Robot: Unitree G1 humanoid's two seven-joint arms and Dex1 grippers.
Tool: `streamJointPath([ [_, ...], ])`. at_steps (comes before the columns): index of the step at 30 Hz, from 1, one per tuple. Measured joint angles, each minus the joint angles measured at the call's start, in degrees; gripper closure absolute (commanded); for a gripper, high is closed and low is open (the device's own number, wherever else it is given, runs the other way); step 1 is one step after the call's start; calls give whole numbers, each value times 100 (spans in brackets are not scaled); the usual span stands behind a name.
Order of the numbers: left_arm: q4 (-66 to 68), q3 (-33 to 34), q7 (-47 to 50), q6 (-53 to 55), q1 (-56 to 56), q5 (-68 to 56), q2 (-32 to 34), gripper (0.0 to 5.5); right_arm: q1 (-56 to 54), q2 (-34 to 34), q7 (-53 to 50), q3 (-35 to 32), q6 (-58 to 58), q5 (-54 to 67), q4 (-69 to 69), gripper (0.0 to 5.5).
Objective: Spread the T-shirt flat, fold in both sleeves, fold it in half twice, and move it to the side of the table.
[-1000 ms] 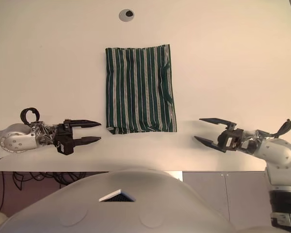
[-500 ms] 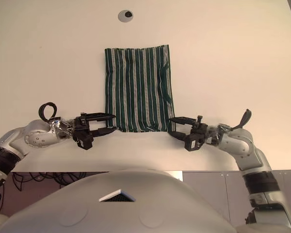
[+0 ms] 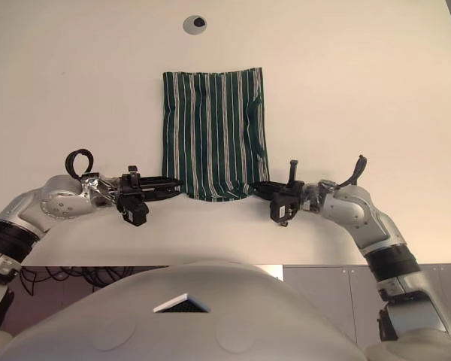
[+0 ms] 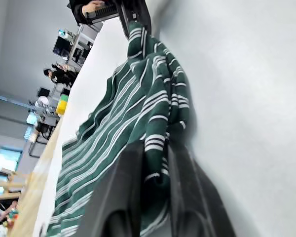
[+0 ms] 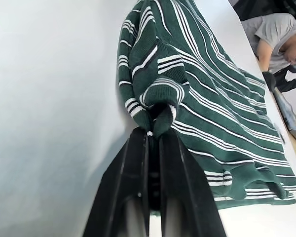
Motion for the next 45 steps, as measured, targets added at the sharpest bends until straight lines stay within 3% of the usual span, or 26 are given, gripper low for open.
streamJointPath([
  [3, -1039, -395, -1060, 1054, 575, -1760, 333, 544, 467, -271, 691, 157, 626, 1153, -589, 549],
  [8, -3328, -657, -3246, 3322, 1355, -4945, 1927, 546, 1538, -1693, 2132, 40, 2431, 3863, -2363, 549],
  [10, -3743, -383, -3707, 3908, 1572, -5664, 2347, 547, 1784, -2169, 2485, -278, 3032, 4762, -3060, 549],
  [14, -3803, 103, -3992, 4297, 1961, -5896, 2391, 548, 1805, -2200, 2493, -538, 3579, 4996, -3383, 549],
  [16, -3652, 360, -4156, 4483, 2036, -5921, 2170, 548, 1748, -2102, 2424, -700, 3779, 4993, -3399, 549],
  [24, -2042, 1565, -4227, 5450, 1360, -6099, 749, 548, 301, -154, 857, -739, 4017, 3802, -2429, 549],
  [33, -949, 2337, -3917, 5833, 477, -5384, -450, 548, -553, 589, 428, -703, 3883, 2709, -1342, 549],
  [37, -179, 2311, -3910, 5291, 239, -4351, -701, 548, -681, 825, 295, -755, 3771, 2501, -978, 463],
  [38, 59, 2312, -3914, 5112, 235, -4101, -737, 512, -710, 969, 203, -823, 3741, 2491, -877, 445],
  [45, 878, 2921, -3458, 5056, -445, -3871, -1369, 413, -975, 1202, -267, -1108, 3662, 2233, -319, 331],
])
